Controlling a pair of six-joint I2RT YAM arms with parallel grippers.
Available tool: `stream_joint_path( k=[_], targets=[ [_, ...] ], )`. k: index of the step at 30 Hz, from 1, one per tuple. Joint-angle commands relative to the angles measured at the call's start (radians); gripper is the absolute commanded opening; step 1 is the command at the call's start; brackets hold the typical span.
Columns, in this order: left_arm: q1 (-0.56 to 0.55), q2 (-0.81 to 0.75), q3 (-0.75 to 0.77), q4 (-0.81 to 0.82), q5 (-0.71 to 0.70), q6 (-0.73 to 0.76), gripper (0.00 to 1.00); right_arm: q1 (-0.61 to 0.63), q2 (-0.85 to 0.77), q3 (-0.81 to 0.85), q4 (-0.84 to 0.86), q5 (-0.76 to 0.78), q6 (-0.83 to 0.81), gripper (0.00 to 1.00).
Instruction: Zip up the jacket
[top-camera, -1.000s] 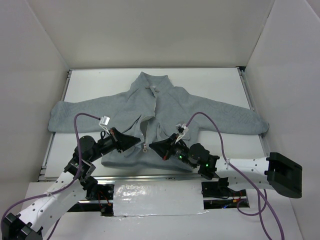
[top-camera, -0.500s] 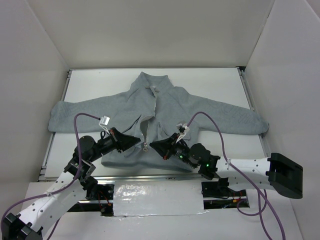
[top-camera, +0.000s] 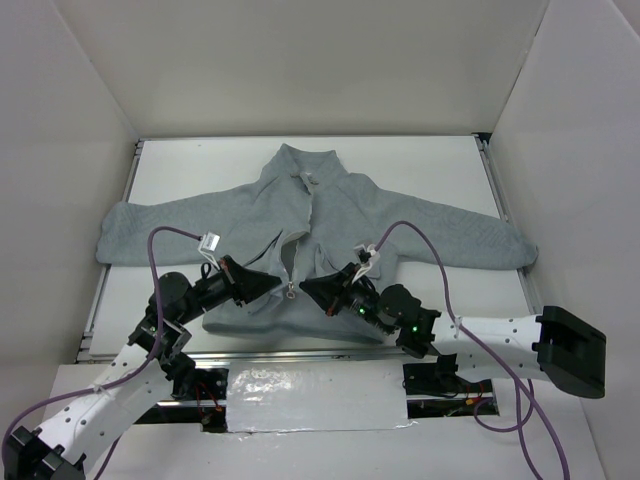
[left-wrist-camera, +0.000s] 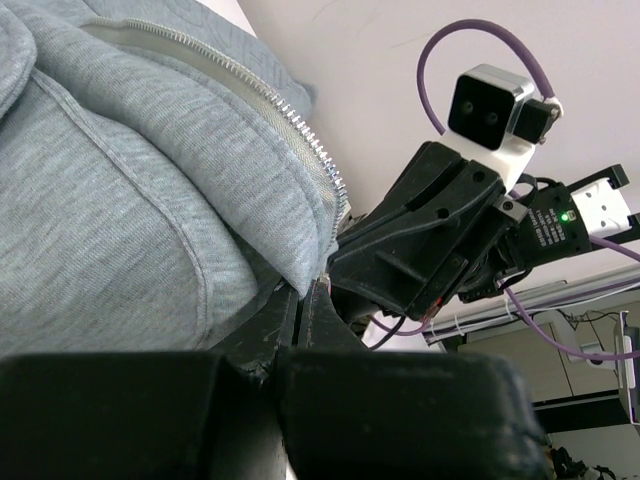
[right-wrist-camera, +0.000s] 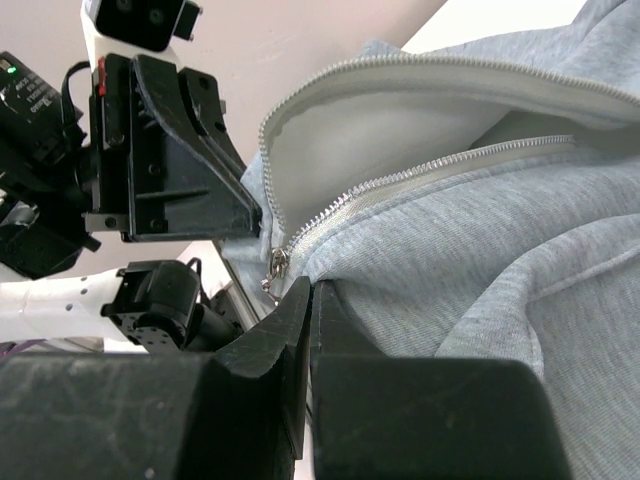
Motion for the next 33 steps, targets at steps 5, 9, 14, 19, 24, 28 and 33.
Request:
stream_joint_path(
  k=[5,9,14,19,24,28,33],
  targets=[
    [-0.005,-0.015,-0.011,0.089,0.033,-0.001,0.0,-0.012,0.003,0.069,0.066,-0.009,-0.021,0.0],
    [-0.005,-0.014,-0.017,0.102,0.038,-0.006,0.0,-0.017,0.007,0.075,0.069,-0.012,-0.023,0.0],
    [-0.006,-0.008,-0.029,0.125,0.055,-0.011,0.0,-0.026,0.023,0.09,0.074,-0.031,-0.023,0.0],
    [-0.006,0.003,-0.003,0.053,0.099,0.069,0.0,-0.057,0.006,0.139,-0.012,-0.055,-0.037,0.0],
    [-0.006,-0.023,-0.005,-0.039,0.119,0.127,0.0,-0.069,0.01,0.167,-0.098,-0.084,-0.029,0.0],
    [-0.005,-0.034,-0.043,-0.06,0.117,0.134,0.0,-0.067,0.065,0.148,-0.129,-0.181,0.024,0.0],
    [-0.006,-0.006,-0.127,0.009,0.145,0.138,0.0,-0.067,0.116,0.125,-0.152,-0.284,0.072,0.0]
  ],
)
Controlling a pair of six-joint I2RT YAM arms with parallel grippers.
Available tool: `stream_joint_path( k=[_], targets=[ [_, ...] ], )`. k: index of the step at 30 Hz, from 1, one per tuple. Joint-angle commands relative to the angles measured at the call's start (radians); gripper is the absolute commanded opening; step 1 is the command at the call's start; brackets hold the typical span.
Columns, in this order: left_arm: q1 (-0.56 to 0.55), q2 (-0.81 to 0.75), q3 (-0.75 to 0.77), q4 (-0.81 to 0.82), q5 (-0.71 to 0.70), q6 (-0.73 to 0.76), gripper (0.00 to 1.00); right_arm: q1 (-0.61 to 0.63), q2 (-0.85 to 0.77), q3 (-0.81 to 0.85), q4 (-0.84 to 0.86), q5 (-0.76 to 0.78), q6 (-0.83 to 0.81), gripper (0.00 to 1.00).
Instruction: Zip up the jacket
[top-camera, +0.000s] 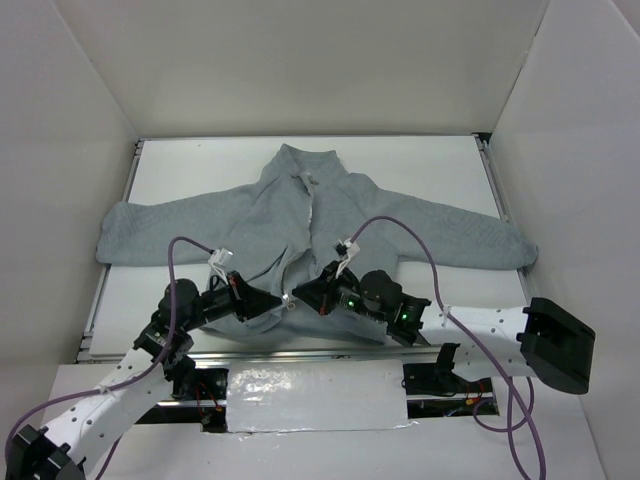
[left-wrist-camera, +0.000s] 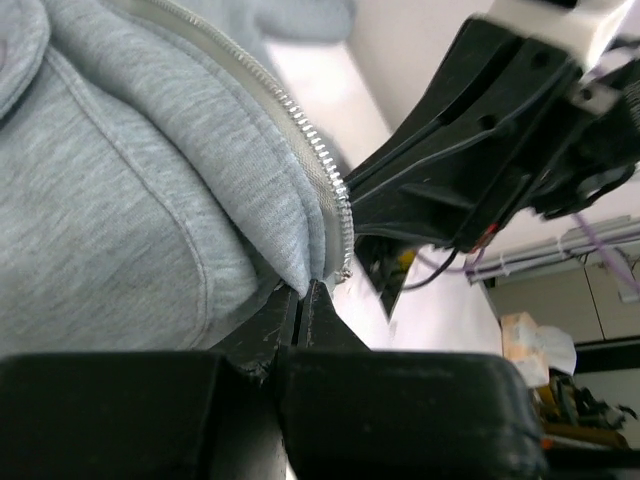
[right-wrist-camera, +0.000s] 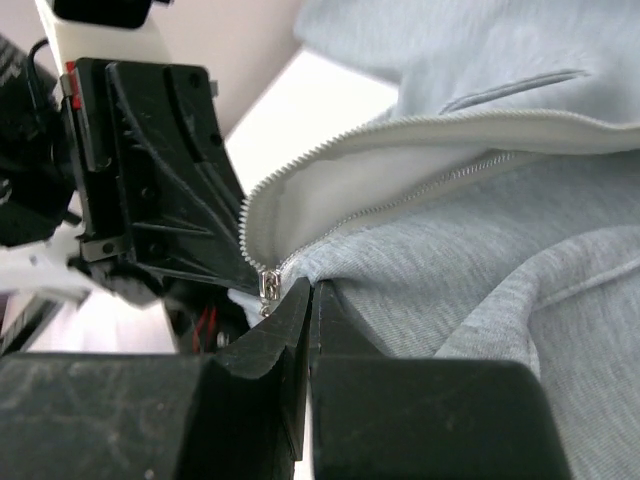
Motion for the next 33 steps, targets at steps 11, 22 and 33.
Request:
stream_joint_path(
  k=[11,22,33],
  targets=[
    [-0.006,0.082,-0.149,0.084,0.041,0.0,0.0,0.016,0.088,-0.092,-0.033,-0.054,0.244,0.0],
    [-0.011,0.2,-0.182,0.072,0.049,0.049,0.0,0.103,0.193,-0.106,0.004,0.003,0.314,0.0],
    [-0.02,0.054,-0.136,-0.059,-0.02,0.038,0.0,0.103,0.17,-0.125,0.034,0.034,0.304,0.0]
  ],
)
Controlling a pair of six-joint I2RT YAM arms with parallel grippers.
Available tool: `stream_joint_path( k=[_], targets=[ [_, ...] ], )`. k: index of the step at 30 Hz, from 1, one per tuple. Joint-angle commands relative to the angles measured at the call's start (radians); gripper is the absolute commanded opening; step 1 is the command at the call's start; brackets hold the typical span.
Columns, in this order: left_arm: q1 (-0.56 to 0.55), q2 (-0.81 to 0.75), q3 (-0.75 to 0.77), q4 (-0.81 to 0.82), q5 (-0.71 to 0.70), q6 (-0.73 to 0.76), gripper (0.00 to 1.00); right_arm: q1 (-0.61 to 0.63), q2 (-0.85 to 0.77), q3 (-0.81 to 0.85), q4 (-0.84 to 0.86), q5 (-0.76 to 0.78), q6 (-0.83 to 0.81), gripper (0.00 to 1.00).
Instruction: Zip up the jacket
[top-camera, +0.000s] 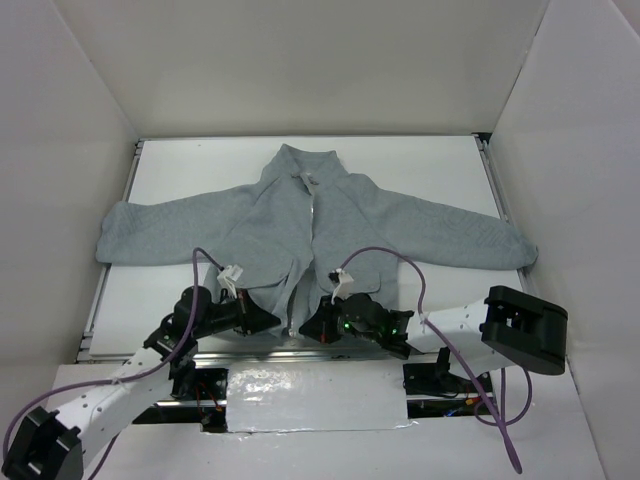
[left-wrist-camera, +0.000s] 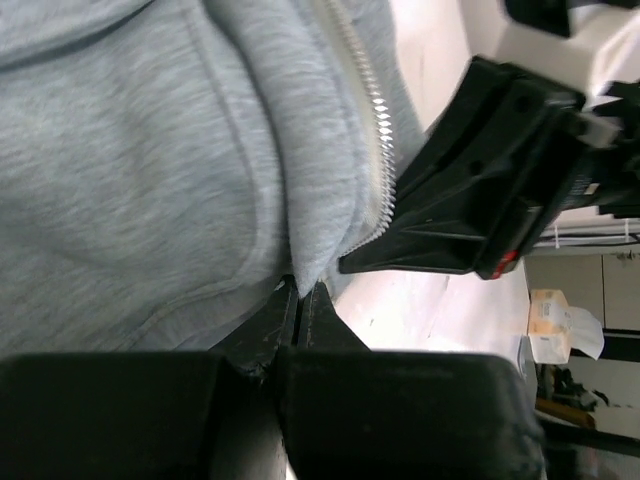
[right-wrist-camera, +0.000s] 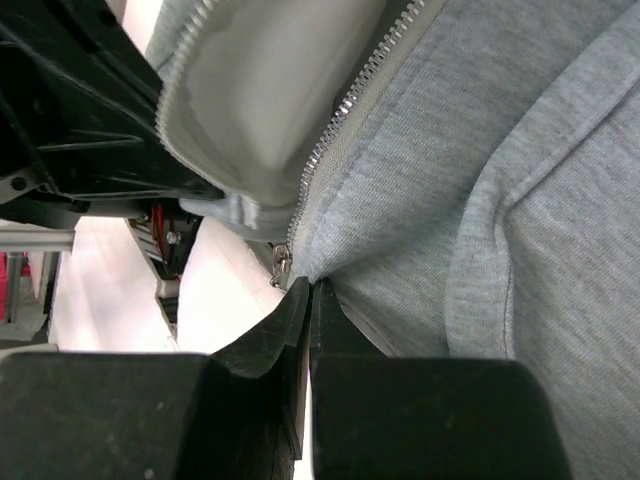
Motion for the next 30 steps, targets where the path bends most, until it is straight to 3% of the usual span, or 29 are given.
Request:
stream_joint_path(
  k=[1,5,10,30],
  targets=[
    [-0.005,-0.065,0.026,-0.057,-0.024,0.007,0.0,0.007,-0.026,-0.02,0.094,0.017,-0.006,0.0],
    [-0.005,-0.109,0.053,-0.052,-0.026,-0.038,0.0,0.005,-0.07,-0.083,0.267,-0.025,-0.029,0.0],
    [-0.006,-0.166,0.035,-0.013,-0.038,-0.109,0.0,0.007,-0.135,-0.126,0.325,0.018,-0.036,0.0],
    [-0.008,-0.171,0.006,0.107,-0.029,-0.203,0.0,0.005,-0.141,-0.089,0.348,0.067,-0.053,0.0]
  ],
)
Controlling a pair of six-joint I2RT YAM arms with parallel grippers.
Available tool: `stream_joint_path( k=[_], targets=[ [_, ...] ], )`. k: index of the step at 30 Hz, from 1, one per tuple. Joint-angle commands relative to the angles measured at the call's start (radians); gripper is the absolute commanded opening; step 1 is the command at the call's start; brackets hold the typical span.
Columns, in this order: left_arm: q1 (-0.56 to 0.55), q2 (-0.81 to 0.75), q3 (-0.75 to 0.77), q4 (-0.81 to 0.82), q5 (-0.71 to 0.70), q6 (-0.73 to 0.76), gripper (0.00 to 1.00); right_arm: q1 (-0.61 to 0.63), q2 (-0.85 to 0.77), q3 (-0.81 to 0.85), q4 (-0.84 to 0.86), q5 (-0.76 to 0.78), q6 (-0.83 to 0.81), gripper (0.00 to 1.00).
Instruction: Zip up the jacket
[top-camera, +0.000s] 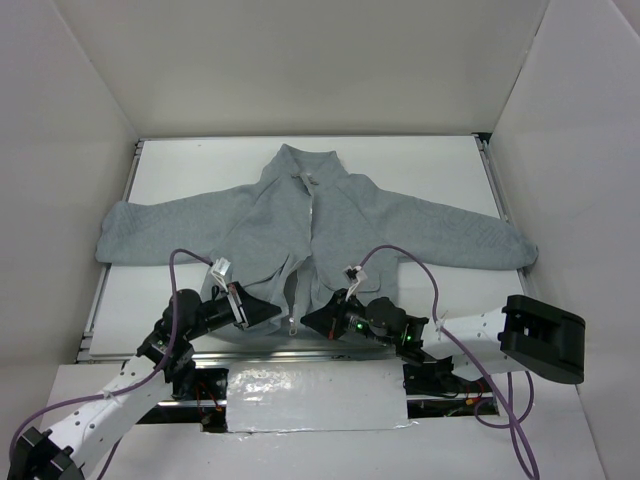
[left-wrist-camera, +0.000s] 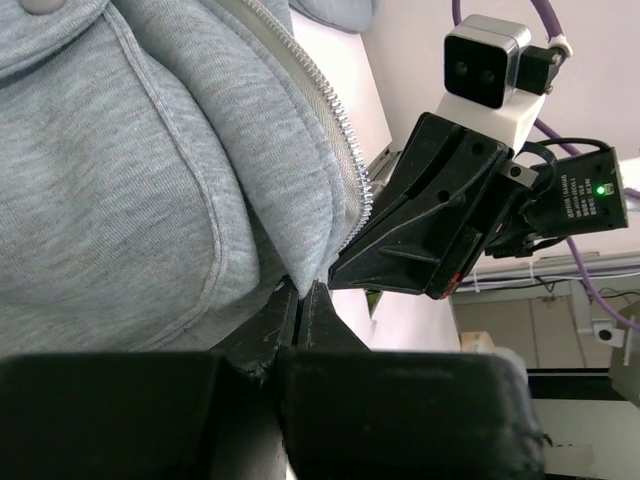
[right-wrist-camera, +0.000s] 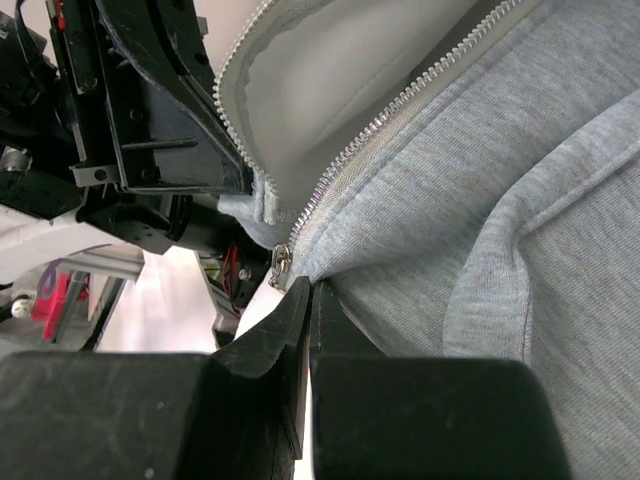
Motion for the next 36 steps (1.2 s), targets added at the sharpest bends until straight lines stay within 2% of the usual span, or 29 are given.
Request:
stream_joint_path(
  k=[1,36],
  targets=[
    [-0.005,-0.003,-0.009,0.086,0.015,-0.026,0.0,0.005,-0.021,0.032,0.089,0.024,-0.013,0.0],
    [-0.005,0.027,-0.026,0.136,0.038,-0.033,0.0,0.004,-0.018,0.068,0.093,0.058,-0.025,0.0]
  ],
)
